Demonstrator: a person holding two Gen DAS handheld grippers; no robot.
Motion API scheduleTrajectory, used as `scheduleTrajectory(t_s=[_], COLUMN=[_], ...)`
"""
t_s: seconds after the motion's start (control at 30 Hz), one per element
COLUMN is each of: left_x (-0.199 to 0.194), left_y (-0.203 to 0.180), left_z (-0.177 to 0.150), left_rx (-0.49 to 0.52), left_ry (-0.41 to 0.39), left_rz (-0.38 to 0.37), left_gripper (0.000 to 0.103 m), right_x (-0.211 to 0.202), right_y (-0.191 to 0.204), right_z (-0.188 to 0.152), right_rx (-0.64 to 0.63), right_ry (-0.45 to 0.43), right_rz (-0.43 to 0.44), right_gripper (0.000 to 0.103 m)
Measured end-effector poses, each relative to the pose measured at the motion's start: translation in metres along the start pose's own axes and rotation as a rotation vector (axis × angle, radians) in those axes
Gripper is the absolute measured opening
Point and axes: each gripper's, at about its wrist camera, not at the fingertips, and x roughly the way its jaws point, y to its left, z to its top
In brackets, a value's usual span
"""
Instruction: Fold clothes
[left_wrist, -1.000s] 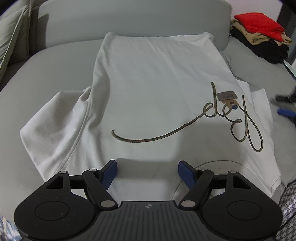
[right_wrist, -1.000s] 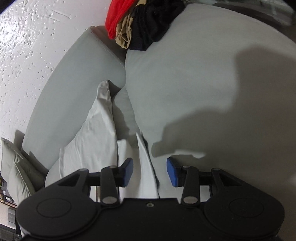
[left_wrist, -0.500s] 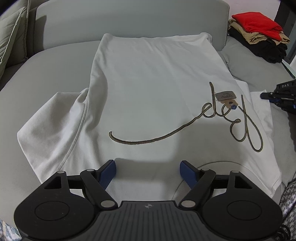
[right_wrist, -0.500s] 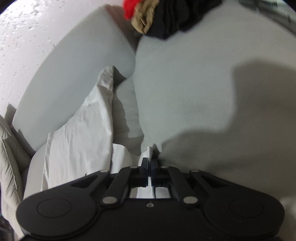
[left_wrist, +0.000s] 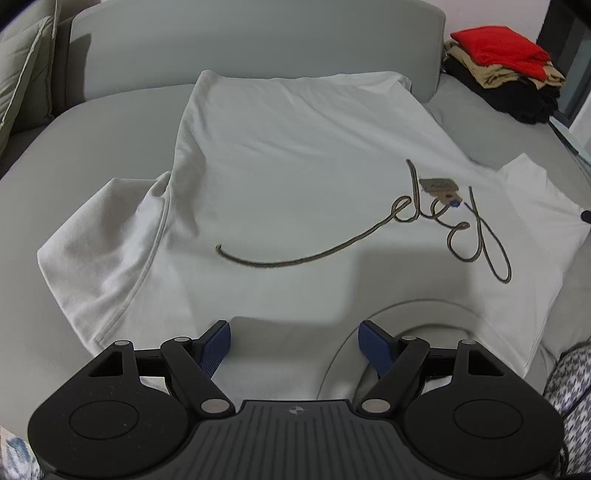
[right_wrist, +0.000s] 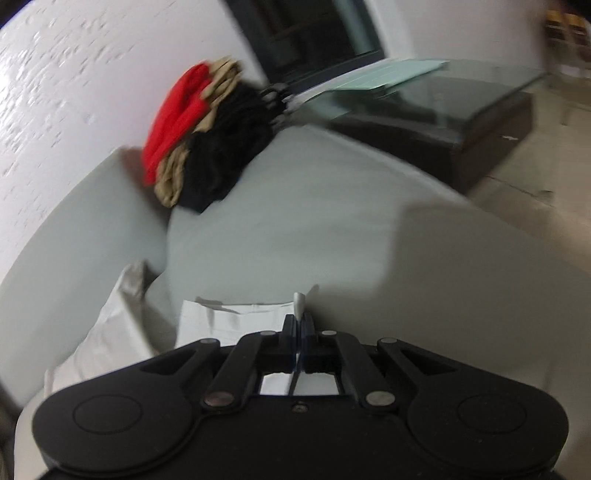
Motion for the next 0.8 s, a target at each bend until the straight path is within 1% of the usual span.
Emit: scheduleTrajectory(t_s=[0.07, 0.17, 0.2, 0.23, 0.3, 0.33, 0.43, 0.47, 0.5, 0.53, 0.6, 0.63, 0.67, 0.7, 0.73, 0.77, 0.8], left_x=[-0.001, 0.0, -0.002, -0.005, -0.012, -0.015, -0.027, -0.03, -0.033, -0.034, -0.035, -0.034, -0.032, -0.028, -0.023, -0.022, -0.022], left_y=[-0.001, 0.0, 0.0, 0.002, 0.006, 0.007, 0.011, 0.013, 0.015, 0.016, 0.018, 0.017, 0.015, 0.012, 0.008, 0.003, -0.003], left_z=[-0.002, -0.005, -0.005, -0.005, -0.006, -0.006, -0.011, -0.012, -0.014, -0.014, -0.014, -0.013, -0.013, -0.014, -0.015, -0.019, -0.024], left_rx=[0.013, 0.027, 0.027, 0.026, 0.022, 0.022, 0.029, 0.024, 0.016, 0.003, -0.024, -0.032, -0.032, -0.017, 0.004, 0.038, 0.078], left_ry=[-0.004, -0.009, -0.013, -0.019, -0.037, -0.045, -0.074, -0.089, -0.11, -0.13, -0.16, -0.162, -0.154, -0.139, -0.122, -0.109, -0.098], left_rz=[0.005, 0.028, 0.032, 0.035, 0.038, 0.042, 0.075, 0.091, 0.107, 0.122, 0.142, 0.131, 0.118, 0.112, 0.11, 0.107, 0.104], left_gripper=[0.076, 0.076, 0.075, 0.075, 0.075, 0.075, 0.075, 0.074, 0.072, 0.068, 0.046, 0.027, 0.022, 0.019, 0.013, 0.011, 0.011], right_x=[-0.004, 0.007, 0.006, 0.004, -0.009, -0.016, -0.04, -0.047, -0.051, -0.053, -0.049, -0.047, -0.044, -0.042, -0.041, -0.04, -0.039], right_y=[0.005, 0.015, 0.015, 0.016, 0.019, 0.02, 0.027, 0.03, 0.035, 0.041, 0.059, 0.069, 0.08, 0.09, 0.099, 0.108, 0.113], right_z=[-0.005, -0.006, -0.003, -0.001, 0.005, 0.005, 0.001, -0.002, -0.008, -0.016, -0.039, -0.054, -0.07, -0.085, -0.099, -0.112, -0.124], right_rx=[-0.018, -0.079, -0.074, -0.07, -0.066, -0.072, -0.1, -0.109, -0.123, -0.141, -0.198, -0.234, -0.271, -0.31, -0.354, -0.393, -0.42], right_ry=[-0.025, 0.024, 0.038, 0.049, 0.051, 0.046, 0.046, 0.064, 0.099, 0.145, 0.273, 0.325, 0.377, 0.42, 0.443, 0.467, 0.493], right_rz=[-0.024, -0.064, -0.057, -0.048, -0.019, -0.008, 0.05, 0.08, 0.125, 0.175, 0.283, 0.315, 0.348, 0.369, 0.368, 0.367, 0.368], right_gripper=[0.002, 0.003, 0.003, 0.007, 0.027, 0.04, 0.042, 0.042, 0.042, 0.041, 0.032, 0.024, 0.023, 0.023, 0.023, 0.024, 0.024])
